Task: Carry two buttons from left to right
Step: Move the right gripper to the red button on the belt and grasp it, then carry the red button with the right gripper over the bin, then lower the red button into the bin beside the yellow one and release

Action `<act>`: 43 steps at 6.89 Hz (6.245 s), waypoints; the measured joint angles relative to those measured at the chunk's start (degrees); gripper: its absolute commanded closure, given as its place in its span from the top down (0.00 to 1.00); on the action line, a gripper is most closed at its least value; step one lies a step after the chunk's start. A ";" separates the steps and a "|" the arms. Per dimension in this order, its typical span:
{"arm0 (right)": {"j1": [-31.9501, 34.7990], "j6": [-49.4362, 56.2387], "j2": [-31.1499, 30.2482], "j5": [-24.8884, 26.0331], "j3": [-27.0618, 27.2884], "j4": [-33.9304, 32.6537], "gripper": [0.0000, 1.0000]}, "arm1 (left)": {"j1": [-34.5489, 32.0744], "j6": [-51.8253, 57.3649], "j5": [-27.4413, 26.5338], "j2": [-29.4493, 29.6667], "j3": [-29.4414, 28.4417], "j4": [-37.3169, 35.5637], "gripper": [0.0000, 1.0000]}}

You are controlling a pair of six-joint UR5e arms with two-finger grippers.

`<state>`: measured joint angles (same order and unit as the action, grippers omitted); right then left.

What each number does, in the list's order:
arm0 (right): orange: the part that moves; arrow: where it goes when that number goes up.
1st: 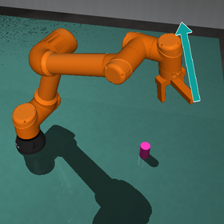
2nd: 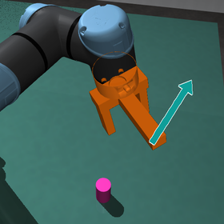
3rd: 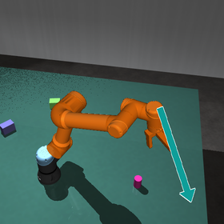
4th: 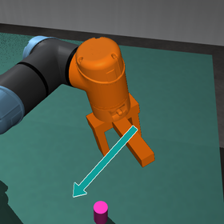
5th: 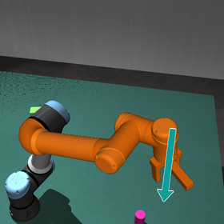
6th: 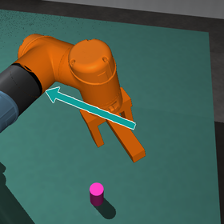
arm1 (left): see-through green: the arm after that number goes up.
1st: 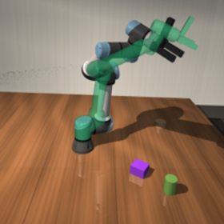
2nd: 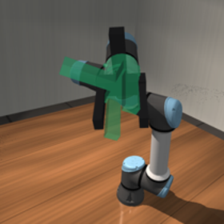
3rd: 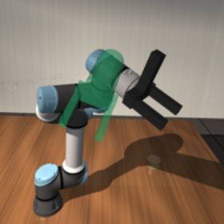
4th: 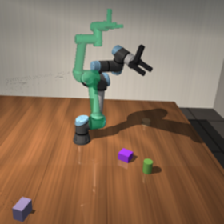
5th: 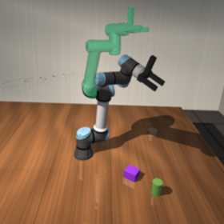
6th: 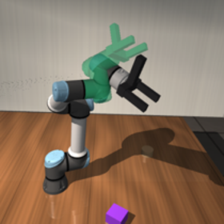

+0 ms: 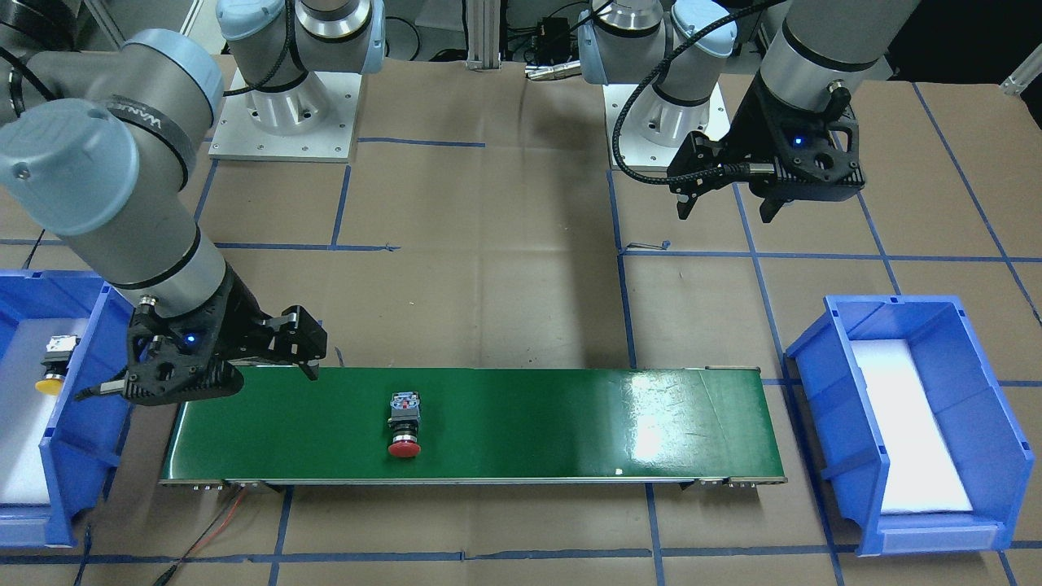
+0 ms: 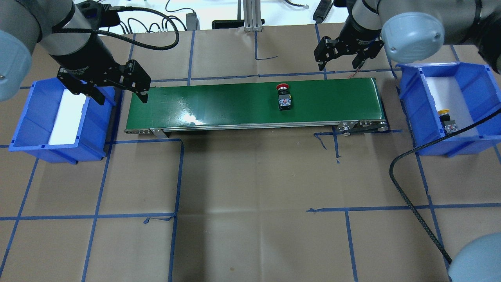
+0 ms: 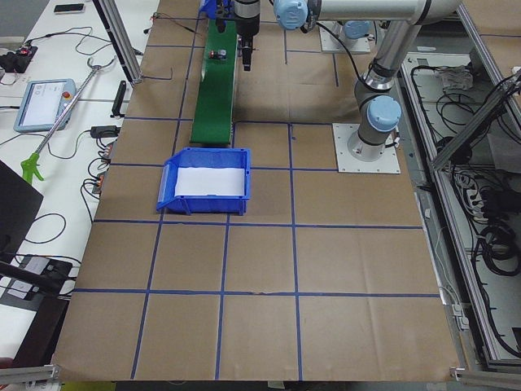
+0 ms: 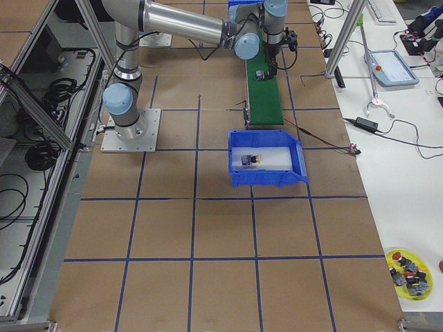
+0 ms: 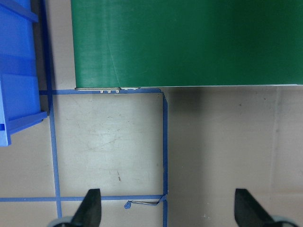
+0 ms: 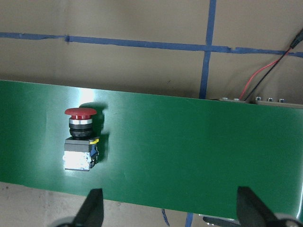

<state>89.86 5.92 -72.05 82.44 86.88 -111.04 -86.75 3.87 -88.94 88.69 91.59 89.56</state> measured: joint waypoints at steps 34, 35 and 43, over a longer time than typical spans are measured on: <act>-26.36 24.93 15.04 10.41 -3.67 -2.61 0.10 | 0.00 -0.44 0.15 0.09 -0.18 -0.09 1.00; -26.39 24.91 15.29 10.61 -3.04 -2.64 0.46 | 0.00 -0.44 0.17 0.09 -0.18 -0.09 1.00; -25.10 24.34 11.60 14.59 -7.51 0.13 1.00 | 0.00 3.84 0.23 0.17 0.11 0.66 1.00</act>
<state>64.76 30.26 -60.45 97.03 79.36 -110.91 -86.75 7.71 -88.71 88.85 91.70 90.22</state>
